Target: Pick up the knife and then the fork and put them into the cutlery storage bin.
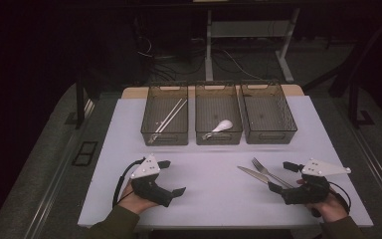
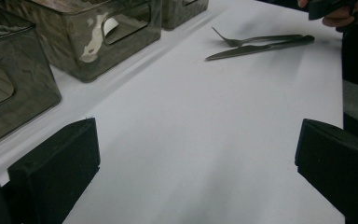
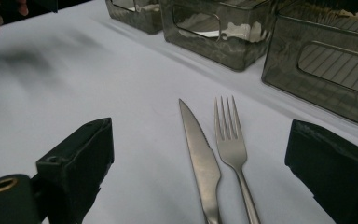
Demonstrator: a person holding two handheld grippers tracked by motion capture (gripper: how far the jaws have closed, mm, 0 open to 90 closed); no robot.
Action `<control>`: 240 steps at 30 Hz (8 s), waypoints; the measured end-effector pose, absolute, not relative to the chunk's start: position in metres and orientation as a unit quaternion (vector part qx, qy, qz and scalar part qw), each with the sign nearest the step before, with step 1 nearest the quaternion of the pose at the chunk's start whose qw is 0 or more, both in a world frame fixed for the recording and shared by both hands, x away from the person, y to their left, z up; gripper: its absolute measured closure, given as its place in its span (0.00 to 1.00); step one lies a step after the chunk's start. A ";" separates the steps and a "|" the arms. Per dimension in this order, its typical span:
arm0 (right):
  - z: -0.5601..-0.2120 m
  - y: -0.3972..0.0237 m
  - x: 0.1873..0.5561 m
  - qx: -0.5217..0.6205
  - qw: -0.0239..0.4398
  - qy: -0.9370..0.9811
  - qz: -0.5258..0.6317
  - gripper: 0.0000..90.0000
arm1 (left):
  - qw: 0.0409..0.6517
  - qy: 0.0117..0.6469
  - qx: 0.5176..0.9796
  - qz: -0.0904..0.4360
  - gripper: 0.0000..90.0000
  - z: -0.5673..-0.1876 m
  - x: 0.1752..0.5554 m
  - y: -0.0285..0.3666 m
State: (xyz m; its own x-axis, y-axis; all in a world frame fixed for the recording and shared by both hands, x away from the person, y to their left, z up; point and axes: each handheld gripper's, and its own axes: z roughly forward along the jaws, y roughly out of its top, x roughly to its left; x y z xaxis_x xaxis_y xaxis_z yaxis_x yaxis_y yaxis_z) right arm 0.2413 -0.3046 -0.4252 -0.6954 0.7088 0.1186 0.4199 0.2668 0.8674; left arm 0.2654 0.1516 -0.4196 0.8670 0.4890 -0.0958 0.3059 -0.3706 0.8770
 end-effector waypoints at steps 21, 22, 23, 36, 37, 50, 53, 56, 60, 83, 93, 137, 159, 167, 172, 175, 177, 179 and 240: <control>-0.409 -0.324 0.245 0.373 0.175 0.789 0.456 0.09 | 0.505 0.245 0.823 0.090 0.00 -0.420 0.265 0.151; -0.407 -0.326 0.245 0.369 0.174 0.791 0.456 0.09 | 0.504 0.245 0.823 0.089 0.00 -0.420 0.265 0.151; -0.406 -0.328 0.246 0.369 0.169 0.792 0.455 0.09 | 0.503 0.244 0.824 0.089 0.00 -0.420 0.265 0.150; -0.402 -0.340 0.259 0.365 0.147 0.815 0.425 0.09 | 0.498 0.237 0.830 0.086 0.00 -0.422 0.264 0.146; -0.402 -0.339 0.261 0.364 0.145 0.818 0.421 0.09 | 0.498 0.236 0.830 0.086 0.00 -0.423 0.264 0.146; -0.403 -0.326 0.286 0.365 0.123 0.843 0.374 0.17 | 0.498 0.235 0.830 0.088 0.00 -0.422 0.264 0.148; -0.404 -0.323 0.292 0.367 0.116 0.852 0.355 0.17 | 0.497 0.234 0.831 0.088 0.00 -0.422 0.264 0.148; -0.404 -0.319 0.297 0.367 0.112 0.860 0.337 0.18 | 0.498 0.234 0.831 0.088 0.00 -0.423 0.264 0.147; -0.404 -0.315 0.302 0.365 0.108 0.866 0.325 0.20 | 0.498 0.236 0.830 0.087 0.00 -0.423 0.264 0.148; -0.417 -0.295 0.315 0.352 0.044 0.912 0.208 0.64 | 0.496 0.231 0.833 0.087 0.00 -0.423 0.264 0.147; -0.423 -0.284 0.316 0.341 0.046 0.926 0.157 0.78 | 0.496 0.230 0.833 0.087 0.00 -0.423 0.264 0.147; -0.398 -0.312 0.315 0.392 0.055 0.877 0.272 0.95 | 0.498 0.218 0.835 0.090 0.00 -0.422 0.262 0.147; -0.367 -0.343 0.311 0.421 0.127 0.781 0.443 0.95 | 0.503 0.218 0.831 0.094 0.00 -0.421 0.262 0.148; -0.353 -0.346 0.318 0.422 0.147 0.763 0.467 0.95 | 0.500 0.221 0.833 0.089 0.00 -0.422 0.262 0.146; -0.344 -0.344 0.326 0.424 0.158 0.754 0.476 0.95 | 0.500 0.224 0.832 0.088 0.00 -0.422 0.263 0.146; -0.338 -0.343 0.332 0.427 0.164 0.749 0.479 0.95 | 0.499 0.221 0.833 0.091 0.00 -0.422 0.263 0.147; -0.334 -0.342 0.337 0.427 0.171 0.747 0.479 0.95 | 0.500 0.220 0.833 0.092 0.00 -0.422 0.263 0.146; -0.329 -0.341 0.342 0.428 0.174 0.745 0.480 0.95 | 0.500 0.221 0.832 0.093 0.00 -0.422 0.262 0.146; -0.376 -0.333 0.453 0.499 0.179 0.776 0.340 0.94 | 0.508 0.225 0.827 0.090 0.00 -0.420 0.262 0.148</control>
